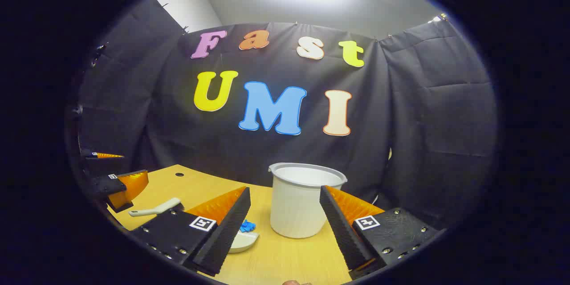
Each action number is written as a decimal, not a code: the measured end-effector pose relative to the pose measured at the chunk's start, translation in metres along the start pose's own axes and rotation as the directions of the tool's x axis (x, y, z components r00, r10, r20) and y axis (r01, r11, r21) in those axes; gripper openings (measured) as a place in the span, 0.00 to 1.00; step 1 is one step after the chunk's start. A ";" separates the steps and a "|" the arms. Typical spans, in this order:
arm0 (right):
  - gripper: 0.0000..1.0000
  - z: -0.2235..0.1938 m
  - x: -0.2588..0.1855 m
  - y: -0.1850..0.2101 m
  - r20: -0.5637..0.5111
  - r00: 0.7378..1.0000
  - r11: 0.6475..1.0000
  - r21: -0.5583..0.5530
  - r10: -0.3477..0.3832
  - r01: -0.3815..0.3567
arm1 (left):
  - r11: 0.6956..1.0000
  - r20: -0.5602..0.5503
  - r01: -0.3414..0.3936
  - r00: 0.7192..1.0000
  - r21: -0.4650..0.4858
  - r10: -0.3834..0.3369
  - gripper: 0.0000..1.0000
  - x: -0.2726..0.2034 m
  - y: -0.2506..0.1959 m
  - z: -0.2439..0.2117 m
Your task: Pick up the small broom and dustpan from the desktop, sweep the trash into the dustpan with the broom, and then empty the trash into the garbage bin.
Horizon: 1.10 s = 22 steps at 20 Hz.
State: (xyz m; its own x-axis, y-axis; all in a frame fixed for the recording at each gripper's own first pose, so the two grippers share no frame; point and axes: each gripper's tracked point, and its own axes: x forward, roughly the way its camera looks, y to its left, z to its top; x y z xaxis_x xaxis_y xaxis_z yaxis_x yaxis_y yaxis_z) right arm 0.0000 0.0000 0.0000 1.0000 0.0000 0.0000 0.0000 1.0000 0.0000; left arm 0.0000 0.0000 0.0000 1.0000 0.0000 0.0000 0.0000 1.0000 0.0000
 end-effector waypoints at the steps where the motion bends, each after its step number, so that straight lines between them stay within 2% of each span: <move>1: 0.98 0.005 0.004 0.016 0.011 1.000 1.000 -0.003 0.027 -0.027 | 1.000 0.008 -0.018 1.000 -0.001 0.018 0.95 0.002 0.016 0.004; 3: 0.97 0.008 0.013 0.038 0.014 0.997 0.997 -0.016 0.070 -0.070 | 0.999 0.020 -0.039 0.999 -0.002 0.039 0.95 0.011 0.037 0.010; 4: 0.97 0.007 0.020 0.049 0.013 0.996 0.996 -0.024 0.086 -0.086 | 0.999 0.020 -0.044 0.999 -0.009 0.044 0.99 0.017 0.044 0.010; 7: 0.97 0.002 0.031 0.069 0.003 0.991 0.991 -0.024 0.131 -0.131 | 0.997 0.007 -0.058 0.998 -0.040 0.059 0.99 0.040 0.063 0.005; 9: 0.97 -0.008 0.038 0.080 -0.027 0.987 0.987 -0.015 0.161 -0.162 | 0.997 0.015 -0.070 0.997 -0.031 0.071 0.95 0.051 0.069 0.001; 11: 0.97 -0.016 0.042 0.090 -0.046 0.983 0.983 -0.017 0.180 -0.181 | 0.997 0.022 -0.072 0.997 -0.018 0.072 0.98 0.063 0.073 -0.002; 14: 0.98 -0.027 0.049 0.093 -0.093 0.983 0.987 -0.012 0.158 -0.159 | 0.998 0.007 -0.001 1.000 -0.056 0.001 1.00 0.084 0.066 -0.009; 15: 0.98 -0.030 0.052 0.095 -0.100 0.985 0.990 -0.004 0.141 -0.143 | 0.999 -0.003 0.014 1.000 -0.048 -0.014 1.00 0.091 0.067 -0.011; 16: 0.98 -0.034 0.054 0.094 -0.119 0.986 0.993 -0.006 0.117 -0.119 | 0.999 -0.014 0.029 0.999 -0.038 -0.029 0.96 0.098 0.069 -0.014; 18: 0.98 -0.042 0.057 0.096 -0.141 0.987 0.997 -0.004 0.079 -0.080 | 0.998 -0.025 0.067 0.997 -0.021 -0.068 0.96 0.109 0.070 -0.018; 19: 0.98 -0.049 0.060 0.099 -0.163 0.984 0.998 0.001 0.069 -0.070 | 0.997 -0.048 0.080 0.996 -0.013 -0.081 1.00 0.115 0.071 -0.024; 20: 0.97 -0.057 0.061 0.101 -0.196 0.979 0.998 0.007 0.060 -0.060 | 0.995 -0.069 0.097 0.993 -0.006 -0.097 0.96 0.121 0.071 -0.032; 22: 0.98 -0.074 0.059 0.108 -0.259 0.964 0.998 0.017 0.057 -0.054 | 0.992 -0.115 0.126 0.986 0.012 -0.124 0.96 0.129 0.070 -0.048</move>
State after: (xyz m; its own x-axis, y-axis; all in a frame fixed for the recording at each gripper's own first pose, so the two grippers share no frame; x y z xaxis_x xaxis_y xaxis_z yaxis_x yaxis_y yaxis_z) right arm 0.0593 0.1075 -0.0739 0.9641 0.0566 -0.2595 -0.0541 0.9984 0.0168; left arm 0.1285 0.0703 -0.0484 0.9857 -0.1236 -0.1147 0.1259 0.9920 0.0124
